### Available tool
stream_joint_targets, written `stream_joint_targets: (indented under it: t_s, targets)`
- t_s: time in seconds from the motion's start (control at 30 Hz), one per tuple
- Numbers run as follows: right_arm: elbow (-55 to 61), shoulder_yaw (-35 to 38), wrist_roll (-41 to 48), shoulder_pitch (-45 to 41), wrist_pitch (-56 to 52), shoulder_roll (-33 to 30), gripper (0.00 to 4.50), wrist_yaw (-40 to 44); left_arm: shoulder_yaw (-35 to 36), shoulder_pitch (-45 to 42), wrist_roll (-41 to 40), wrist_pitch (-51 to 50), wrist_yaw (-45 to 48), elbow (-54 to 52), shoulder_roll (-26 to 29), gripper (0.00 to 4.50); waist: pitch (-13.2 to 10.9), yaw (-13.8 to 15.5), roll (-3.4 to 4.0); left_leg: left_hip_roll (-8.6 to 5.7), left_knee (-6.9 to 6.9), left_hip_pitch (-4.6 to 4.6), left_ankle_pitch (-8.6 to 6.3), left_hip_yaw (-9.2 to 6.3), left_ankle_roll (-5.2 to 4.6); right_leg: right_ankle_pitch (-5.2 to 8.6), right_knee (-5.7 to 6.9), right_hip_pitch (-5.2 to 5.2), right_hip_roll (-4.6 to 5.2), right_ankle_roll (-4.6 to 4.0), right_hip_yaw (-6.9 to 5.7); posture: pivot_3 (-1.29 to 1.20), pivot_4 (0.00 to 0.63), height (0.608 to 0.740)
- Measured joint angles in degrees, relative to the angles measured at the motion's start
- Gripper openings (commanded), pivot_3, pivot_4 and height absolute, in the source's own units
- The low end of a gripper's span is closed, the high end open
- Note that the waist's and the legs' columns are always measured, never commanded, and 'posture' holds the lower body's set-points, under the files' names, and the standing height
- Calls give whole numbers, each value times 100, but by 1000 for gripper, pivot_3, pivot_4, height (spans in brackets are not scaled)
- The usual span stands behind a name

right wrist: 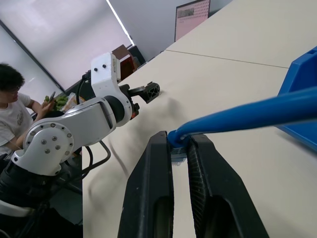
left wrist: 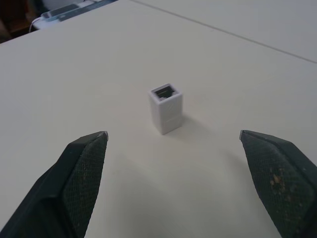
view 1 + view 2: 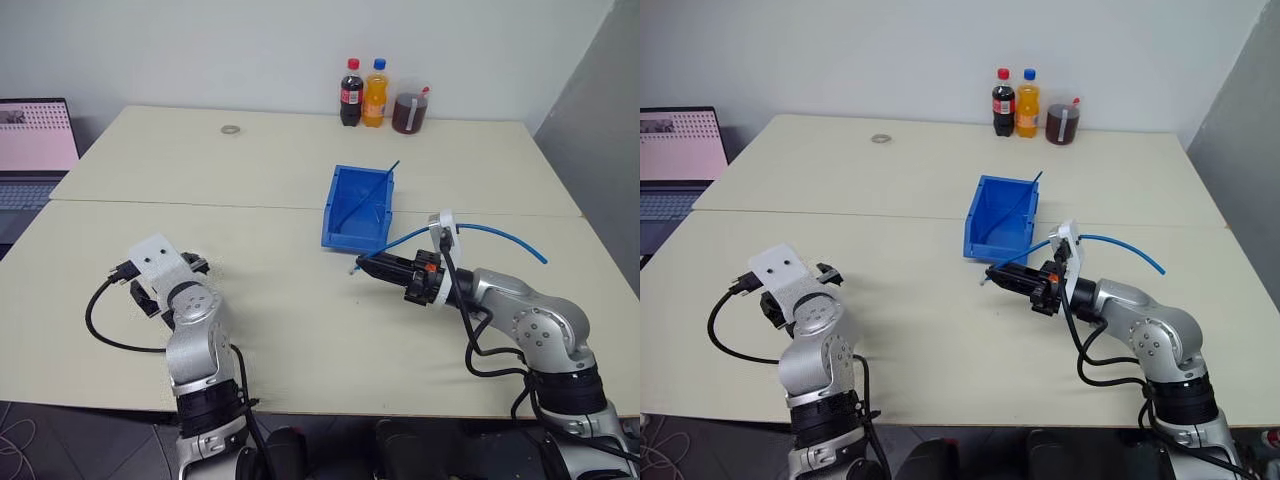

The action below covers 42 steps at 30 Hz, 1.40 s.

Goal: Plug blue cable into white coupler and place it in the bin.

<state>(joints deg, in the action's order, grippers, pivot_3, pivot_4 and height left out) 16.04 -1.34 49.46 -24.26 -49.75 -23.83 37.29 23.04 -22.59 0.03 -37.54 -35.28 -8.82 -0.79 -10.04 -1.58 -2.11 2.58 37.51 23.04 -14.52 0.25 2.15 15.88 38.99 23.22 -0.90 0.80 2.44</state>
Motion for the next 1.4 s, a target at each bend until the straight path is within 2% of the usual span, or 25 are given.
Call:
stream_joint_targets:
  t_s: [0.43,1.03,1.4]
  targets:
    - [4,2,2,-9,-22,-33,128,11,500,-1237,-110,875,-723,1968,64,4500,-1,-4,-2,-4,0,2,0,4,2,-1,-2,1,1,1,0,0,150,740]
    - [4,1,-2,-8,-23,-38,128,11,719,-1874,-323,1664,-1040,3354,634,4500,-1,6,-3,-3,0,2,0,3,3,-2,-1,1,4,3,-6,0,150,740]
    - [5,2,-2,-4,-70,-38,128,-4,718,-1886,-417,1806,-1053,3637,706,4500,-1,5,-3,-3,-1,2,0,3,3,-12,-1,1,6,-13,-6,0,150,740]
